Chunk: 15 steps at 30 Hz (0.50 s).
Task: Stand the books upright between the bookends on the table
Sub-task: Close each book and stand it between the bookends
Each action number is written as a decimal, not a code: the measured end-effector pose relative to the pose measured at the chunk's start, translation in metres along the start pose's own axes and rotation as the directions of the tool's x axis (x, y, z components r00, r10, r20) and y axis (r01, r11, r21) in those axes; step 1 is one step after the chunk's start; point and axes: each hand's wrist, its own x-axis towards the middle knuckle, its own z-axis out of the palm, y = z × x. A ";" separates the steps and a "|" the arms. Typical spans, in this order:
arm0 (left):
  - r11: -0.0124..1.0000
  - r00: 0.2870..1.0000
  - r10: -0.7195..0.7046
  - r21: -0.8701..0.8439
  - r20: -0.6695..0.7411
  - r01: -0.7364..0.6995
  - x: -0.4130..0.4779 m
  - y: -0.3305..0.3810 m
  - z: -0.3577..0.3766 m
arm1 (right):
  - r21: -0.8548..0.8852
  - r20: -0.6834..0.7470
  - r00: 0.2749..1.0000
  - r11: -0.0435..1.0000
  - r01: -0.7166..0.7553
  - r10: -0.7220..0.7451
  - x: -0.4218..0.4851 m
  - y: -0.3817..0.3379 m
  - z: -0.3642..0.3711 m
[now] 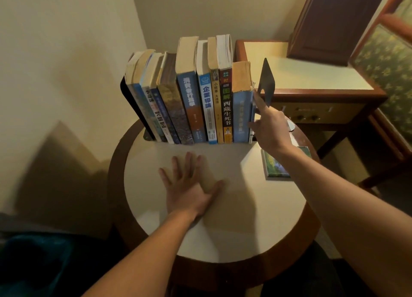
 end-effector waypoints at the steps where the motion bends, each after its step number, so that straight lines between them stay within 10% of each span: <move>1: 1.000 1.000 0.000 0.003 -0.001 0.000 0.000 0.000 0.000 | 0.011 -0.008 1.000 1.000 0.016 -0.016 -0.001 0.001 0.000; 9: 1.000 1.000 -0.003 0.018 -0.010 0.003 0.000 0.000 0.002 | 0.038 -0.026 0.999 0.999 0.032 -0.031 -0.043 0.019 -0.011; 15: 1.000 1.000 0.001 0.023 0.001 -0.001 0.000 -0.002 0.004 | -0.197 0.002 0.971 0.952 -0.233 0.238 -0.086 0.049 -0.028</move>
